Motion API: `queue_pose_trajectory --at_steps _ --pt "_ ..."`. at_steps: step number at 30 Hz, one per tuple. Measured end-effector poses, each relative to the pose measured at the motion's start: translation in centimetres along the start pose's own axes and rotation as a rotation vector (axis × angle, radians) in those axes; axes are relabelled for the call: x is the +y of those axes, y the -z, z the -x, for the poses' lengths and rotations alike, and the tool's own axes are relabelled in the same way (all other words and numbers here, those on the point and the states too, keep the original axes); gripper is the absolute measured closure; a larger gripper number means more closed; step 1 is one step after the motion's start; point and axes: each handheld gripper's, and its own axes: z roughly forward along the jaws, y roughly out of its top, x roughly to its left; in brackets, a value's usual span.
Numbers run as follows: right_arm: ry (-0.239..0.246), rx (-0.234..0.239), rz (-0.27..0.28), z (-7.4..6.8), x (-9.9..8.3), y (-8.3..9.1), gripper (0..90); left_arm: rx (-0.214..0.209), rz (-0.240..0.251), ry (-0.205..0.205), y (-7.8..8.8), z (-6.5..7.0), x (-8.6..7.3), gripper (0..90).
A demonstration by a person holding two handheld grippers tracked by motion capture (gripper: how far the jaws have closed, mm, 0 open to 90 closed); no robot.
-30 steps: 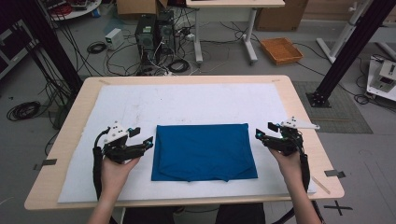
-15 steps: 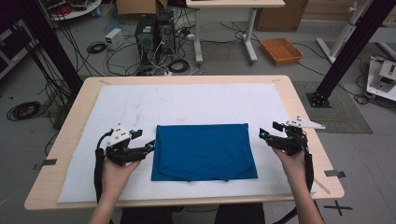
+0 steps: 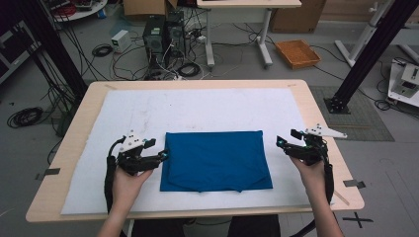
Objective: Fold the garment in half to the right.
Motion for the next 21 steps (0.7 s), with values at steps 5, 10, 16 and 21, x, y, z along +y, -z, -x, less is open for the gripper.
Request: queue_pose_trajectory --at_steps 5,10,16,21 --pt "-0.003 -0.007 0.003 0.1 0.0 0.0 31.4 -0.003 -0.014 0.028 0.0 0.0 0.0 37.3" --pt "0.006 -0.011 0.002 0.0 0.0 -0.1 31.4 -0.009 -0.013 0.074 0.4 0.2 0.5 37.3" --pt "0.020 -0.012 0.003 -0.3 0.1 0.0 31.8 -0.002 -0.035 0.146 1.5 0.9 0.1 37.4" --pt "0.016 -0.013 -0.001 -0.2 0.0 -0.1 31.8 -0.025 -0.079 0.257 2.5 1.1 -1.8 37.4"
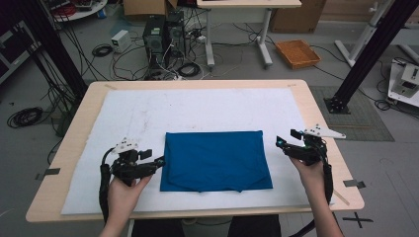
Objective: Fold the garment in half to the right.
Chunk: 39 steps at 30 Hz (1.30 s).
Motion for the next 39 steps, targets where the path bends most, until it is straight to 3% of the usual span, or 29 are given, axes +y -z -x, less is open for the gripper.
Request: queue_pose_trajectory --at_steps 8,14,17,22,28,34,39 --pt "-0.002 -0.002 0.005 0.0 0.0 0.1 31.8 -0.043 -0.048 0.118 0.4 0.0 -3.1 37.4" --pt "0.001 -0.001 0.003 -0.1 0.0 -0.1 31.9 -0.068 -0.074 0.170 0.0 -0.2 -4.1 42.8" --pt "0.001 0.001 0.005 -0.1 0.0 -0.1 31.8 -0.081 -0.090 0.220 -0.4 -0.5 -4.4 43.5" --pt "-0.004 0.001 0.008 -0.1 0.0 0.0 31.8 -0.089 -0.088 0.247 -0.5 -0.4 -4.7 47.3" --pt "-0.002 0.005 0.010 -0.3 0.1 -0.1 31.9 -0.111 -0.098 0.259 -1.4 0.5 -4.5 48.0" --pt "0.008 0.024 0.012 -1.0 0.3 -0.4 31.9 -0.109 -0.102 0.248 -2.2 1.2 -4.2 49.2" --pt "0.022 0.052 0.012 -2.2 0.7 -1.1 32.4 -0.092 -0.109 0.221 -2.7 1.5 -4.0 60.4"
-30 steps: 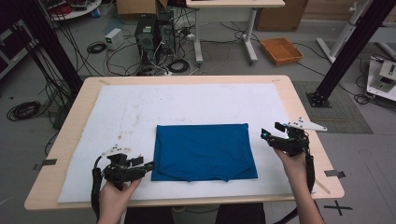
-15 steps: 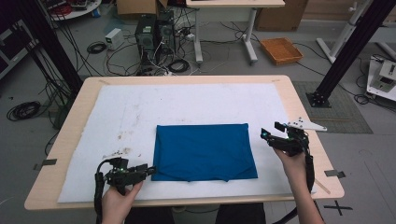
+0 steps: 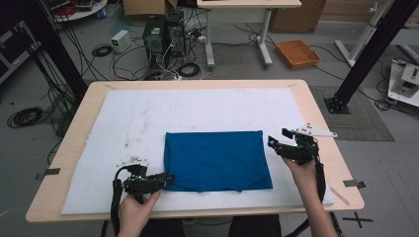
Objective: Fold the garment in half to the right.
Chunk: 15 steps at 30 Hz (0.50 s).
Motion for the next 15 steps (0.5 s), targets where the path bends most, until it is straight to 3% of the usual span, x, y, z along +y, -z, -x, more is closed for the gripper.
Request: queue_pose_trajectory --at_steps 8,15 --pt "0.027 0.061 -0.005 -2.7 1.4 -2.1 33.4 0.053 0.013 -0.033 0.0 0.1 -0.2 77.1" --pt "0.062 0.146 -0.037 -6.8 3.4 -6.0 36.6 0.089 0.022 -0.069 -0.2 0.5 -0.4 81.4"
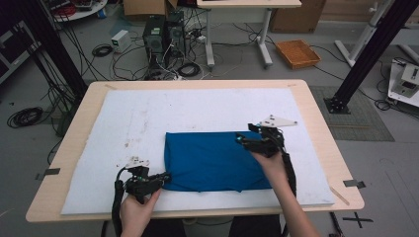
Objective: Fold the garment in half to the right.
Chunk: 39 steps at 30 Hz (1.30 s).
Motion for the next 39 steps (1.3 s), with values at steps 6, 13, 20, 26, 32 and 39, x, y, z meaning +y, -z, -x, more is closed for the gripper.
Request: queue_pose_trajectory --at_steps 6,13,20,26,32,39 --pt "-0.031 0.107 -0.055 -2.9 2.3 -5.6 42.5 0.022 0.017 -0.016 0.0 0.3 -0.3 81.8" --pt "-0.048 0.154 -0.133 -5.9 3.7 -11.7 48.9 0.030 0.024 -0.028 0.0 0.4 -0.4 81.9" --pt "-0.008 0.166 -0.205 -9.0 4.3 -16.6 58.5 0.033 0.026 -0.036 0.0 0.4 -0.4 81.8" --pt "-0.014 0.170 -0.273 -11.1 4.5 -20.1 59.8 0.034 0.028 -0.044 0.0 0.5 -0.5 81.6" --pt "-0.009 0.148 -0.315 -12.1 4.5 -22.2 61.0 0.033 0.029 -0.047 0.0 0.5 -0.5 81.3" --pt "0.021 0.090 -0.356 -12.7 4.3 -23.7 67.3 0.032 0.025 -0.049 0.0 0.5 -0.4 81.2"
